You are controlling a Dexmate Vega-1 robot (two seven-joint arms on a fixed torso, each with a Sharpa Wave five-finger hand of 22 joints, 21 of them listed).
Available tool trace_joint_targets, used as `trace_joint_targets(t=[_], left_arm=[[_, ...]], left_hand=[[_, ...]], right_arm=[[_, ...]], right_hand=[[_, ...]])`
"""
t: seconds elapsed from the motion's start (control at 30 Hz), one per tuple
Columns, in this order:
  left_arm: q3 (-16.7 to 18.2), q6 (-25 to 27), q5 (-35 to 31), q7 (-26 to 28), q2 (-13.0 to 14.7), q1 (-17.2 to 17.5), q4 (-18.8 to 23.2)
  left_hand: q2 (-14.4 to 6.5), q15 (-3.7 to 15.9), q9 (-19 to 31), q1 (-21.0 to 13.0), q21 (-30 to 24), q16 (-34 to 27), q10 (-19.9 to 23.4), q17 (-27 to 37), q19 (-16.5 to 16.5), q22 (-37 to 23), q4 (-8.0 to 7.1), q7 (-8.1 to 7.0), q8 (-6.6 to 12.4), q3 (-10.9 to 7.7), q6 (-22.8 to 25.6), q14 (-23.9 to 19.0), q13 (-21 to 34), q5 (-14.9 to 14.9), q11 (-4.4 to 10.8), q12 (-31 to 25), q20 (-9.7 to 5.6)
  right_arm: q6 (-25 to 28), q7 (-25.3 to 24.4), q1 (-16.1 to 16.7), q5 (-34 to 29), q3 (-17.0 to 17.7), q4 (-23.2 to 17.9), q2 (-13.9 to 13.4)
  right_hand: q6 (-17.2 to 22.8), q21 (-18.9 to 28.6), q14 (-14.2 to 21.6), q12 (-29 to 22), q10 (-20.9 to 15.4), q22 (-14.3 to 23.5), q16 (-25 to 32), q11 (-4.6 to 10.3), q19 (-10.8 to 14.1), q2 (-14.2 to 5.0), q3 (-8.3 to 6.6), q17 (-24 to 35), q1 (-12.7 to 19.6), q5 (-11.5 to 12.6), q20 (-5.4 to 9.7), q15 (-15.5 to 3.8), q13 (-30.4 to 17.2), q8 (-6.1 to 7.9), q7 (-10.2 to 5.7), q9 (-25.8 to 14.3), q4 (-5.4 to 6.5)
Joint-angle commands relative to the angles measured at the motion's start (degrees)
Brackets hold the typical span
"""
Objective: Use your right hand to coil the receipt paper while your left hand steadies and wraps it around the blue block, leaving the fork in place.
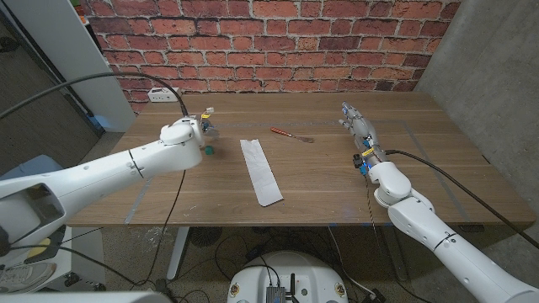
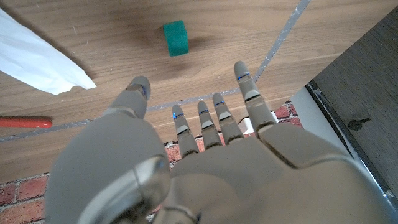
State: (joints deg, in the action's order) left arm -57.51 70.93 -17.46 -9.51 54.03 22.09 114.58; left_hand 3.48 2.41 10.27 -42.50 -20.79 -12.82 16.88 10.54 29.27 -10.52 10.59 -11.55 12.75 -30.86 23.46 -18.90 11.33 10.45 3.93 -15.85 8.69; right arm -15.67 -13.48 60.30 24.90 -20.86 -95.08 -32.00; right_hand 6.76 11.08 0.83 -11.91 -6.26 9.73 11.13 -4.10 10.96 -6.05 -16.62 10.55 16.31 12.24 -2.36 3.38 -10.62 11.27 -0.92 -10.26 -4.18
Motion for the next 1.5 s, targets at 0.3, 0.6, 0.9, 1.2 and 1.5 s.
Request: trace_joint_targets(t=[0.3, 0.6, 0.9, 1.2, 1.5], left_arm=[[-20.6, 8.2, -3.8, -7.1, -1.7, -16.4, -3.6], [-22.4, 9.0, -3.0, -4.4, -2.6, -16.7, -4.7], [-20.9, 6.9, -0.7, -0.9, -2.4, -14.9, -5.1], [-18.9, 4.4, 0.9, -0.3, -2.3, -13.1, -6.3], [-17.6, 1.6, 0.7, 0.0, -2.8, -11.7, -8.2]], left_hand=[[-0.8, 1.52, 0.4, -4.2, -0.1, -0.6, 2.2, 0.5, 2.2, -0.2, -0.38, 1.37, 0.48, 0.59, 2.8, -2.0, 0.4, 0.2, 0.15, -0.5, -0.86], [-1.6, 2.53, 0.5, -6.5, -0.8, -1.7, 4.5, 0.8, 4.5, -0.3, -0.81, 1.87, 0.53, 1.62, 4.8, -4.8, 0.7, -0.1, 0.39, -1.0, -2.01], [-3.2, 3.62, 0.5, -8.1, -1.3, -3.4, 7.2, 1.3, 6.3, -0.4, -1.34, 2.6, 0.45, 2.8, 6.7, -8.3, 1.2, -0.3, 0.65, -1.8, -2.71], [-3.9, 4.3, 0.6, -9.0, -1.6, -4.3, 8.2, 1.7, 7.2, -0.5, -1.43, 2.88, 0.05, 3.66, 6.9, -9.8, 1.5, -0.4, 0.62, -2.1, -3.05], [-4.6, 4.68, 0.6, -9.8, -2.0, -5.1, 9.3, 2.1, 8.2, -0.5, -1.46, 2.93, -0.09, 4.32, 7.4, -11.1, 1.8, -0.5, 0.69, -2.4, -3.53]], right_arm=[[-1.6, -0.2, 0.2, 0.0, 0.0, 0.8, 0.5], [-1.7, -0.7, 1.1, -0.2, 0.2, -0.1, 0.2], [-1.4, -1.0, 1.8, -0.3, 0.3, -0.8, 0.0], [-0.9, -1.7, 2.7, -0.6, 0.5, -2.1, -0.4], [-0.4, -2.1, 3.0, -0.8, 0.5, -2.7, -0.4]], right_hand=[[0.7, 0.4, 0.4, 0.1, -0.6, 0.2, 0.3, -0.25, 0.4, -0.35, 0.05, 0.2, -0.5, -0.1, 0.29, 0.13, -0.3, 0.08, -0.19, -0.2, -0.05], [0.9, 0.4, 0.5, 0.2, -0.6, 0.2, 0.3, -0.25, 0.5, -0.38, 0.03, 0.1, -0.6, -0.2, 0.29, 0.08, -0.3, 0.06, -0.23, -0.2, -0.05], [1.0, 0.4, 0.6, 0.2, -0.7, 0.2, 0.2, -0.29, 0.5, -0.38, 0.03, 0.1, -0.6, -0.2, 0.32, 0.1, -0.3, 0.06, -0.2, -0.2, -0.06], [1.1, 0.3, 0.6, 0.2, -0.7, 0.2, 0.2, -0.35, 0.5, -0.37, 0.03, 0.1, -0.7, -0.3, 0.32, 0.09, -0.3, 0.01, -0.24, -0.2, -0.07], [1.2, 0.3, 0.7, 0.3, -0.7, 0.2, 0.2, -0.28, 0.6, -0.37, 0.01, 0.1, -0.7, -0.3, 0.27, 0.14, -0.3, -0.02, -0.25, -0.2, -0.11]])
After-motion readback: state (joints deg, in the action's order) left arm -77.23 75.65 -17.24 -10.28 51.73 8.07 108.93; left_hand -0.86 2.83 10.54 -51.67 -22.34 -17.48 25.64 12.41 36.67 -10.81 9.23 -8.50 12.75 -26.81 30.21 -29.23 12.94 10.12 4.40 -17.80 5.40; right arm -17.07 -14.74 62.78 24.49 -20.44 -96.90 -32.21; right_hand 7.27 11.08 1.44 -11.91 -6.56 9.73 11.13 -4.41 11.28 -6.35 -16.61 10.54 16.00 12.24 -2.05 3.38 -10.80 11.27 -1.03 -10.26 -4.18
